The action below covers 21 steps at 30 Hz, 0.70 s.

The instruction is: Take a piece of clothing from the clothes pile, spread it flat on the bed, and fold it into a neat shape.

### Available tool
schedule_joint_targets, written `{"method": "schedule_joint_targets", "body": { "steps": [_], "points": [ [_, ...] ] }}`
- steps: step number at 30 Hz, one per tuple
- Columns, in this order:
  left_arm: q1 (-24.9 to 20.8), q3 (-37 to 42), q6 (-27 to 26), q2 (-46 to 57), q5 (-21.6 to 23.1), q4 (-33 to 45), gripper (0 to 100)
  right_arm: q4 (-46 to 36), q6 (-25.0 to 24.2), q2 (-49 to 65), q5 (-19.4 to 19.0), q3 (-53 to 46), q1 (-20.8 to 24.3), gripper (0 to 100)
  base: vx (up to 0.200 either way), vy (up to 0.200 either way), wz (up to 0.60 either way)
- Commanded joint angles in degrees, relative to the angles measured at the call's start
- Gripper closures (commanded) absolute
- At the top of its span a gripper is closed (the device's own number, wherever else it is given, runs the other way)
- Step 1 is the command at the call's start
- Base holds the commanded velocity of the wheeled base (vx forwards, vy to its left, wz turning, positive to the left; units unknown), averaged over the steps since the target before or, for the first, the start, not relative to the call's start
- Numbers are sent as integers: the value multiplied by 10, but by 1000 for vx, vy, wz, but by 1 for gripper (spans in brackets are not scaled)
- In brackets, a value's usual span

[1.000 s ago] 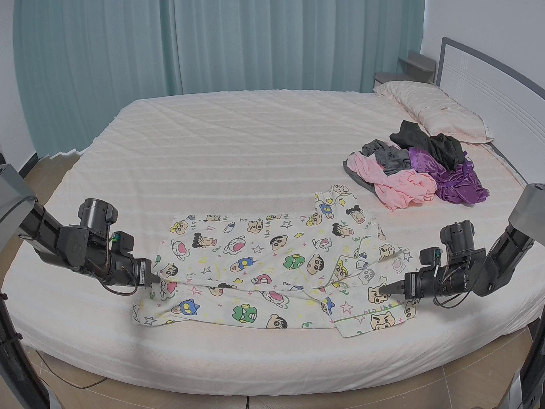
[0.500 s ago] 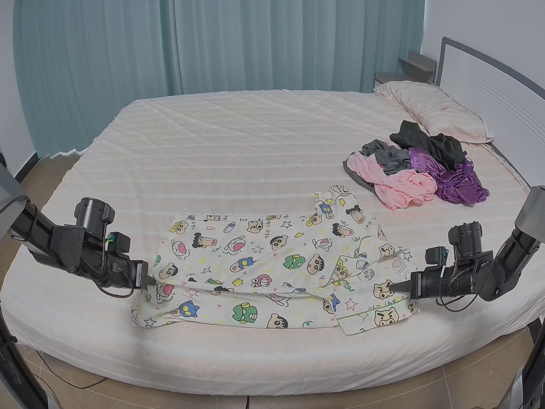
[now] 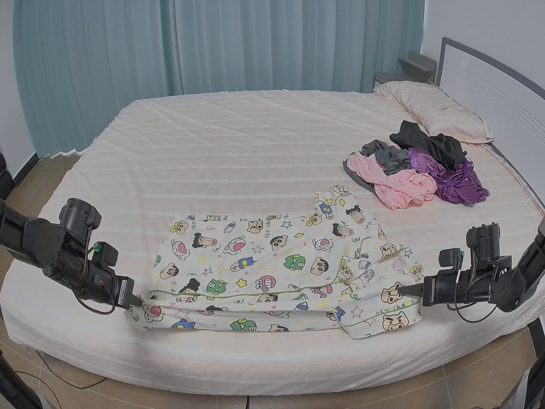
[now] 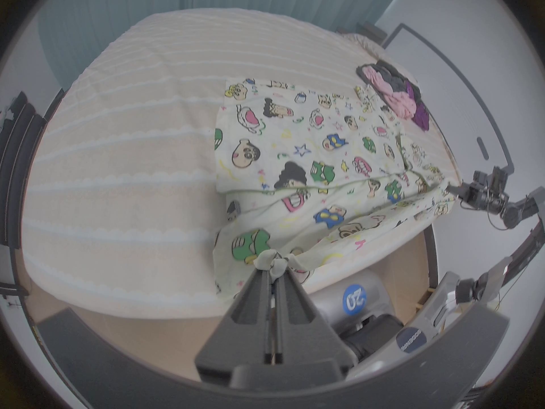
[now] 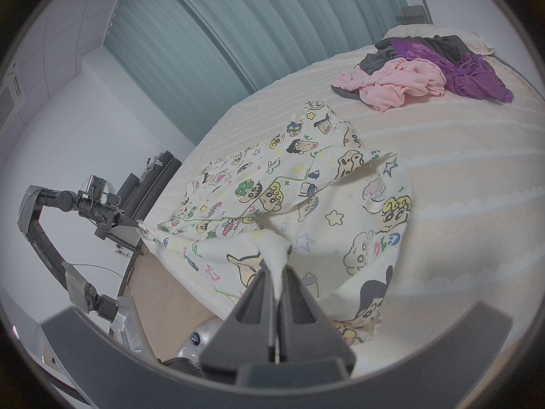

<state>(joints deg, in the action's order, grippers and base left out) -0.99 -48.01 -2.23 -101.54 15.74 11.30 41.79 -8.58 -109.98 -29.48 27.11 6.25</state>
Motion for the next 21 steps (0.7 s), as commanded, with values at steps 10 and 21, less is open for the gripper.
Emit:
{"method": "schedule_joint_targets", "body": {
  "steps": [10,21],
  "points": [
    [-16,-65,6,-53,-29,32,100,1,-4,-1,5,18,0,100,0,0,0],
    [-15,-169,76,-169,-30,31,100,1,-5,-83,27,85,1,100,0,0,0]
  ]
}}
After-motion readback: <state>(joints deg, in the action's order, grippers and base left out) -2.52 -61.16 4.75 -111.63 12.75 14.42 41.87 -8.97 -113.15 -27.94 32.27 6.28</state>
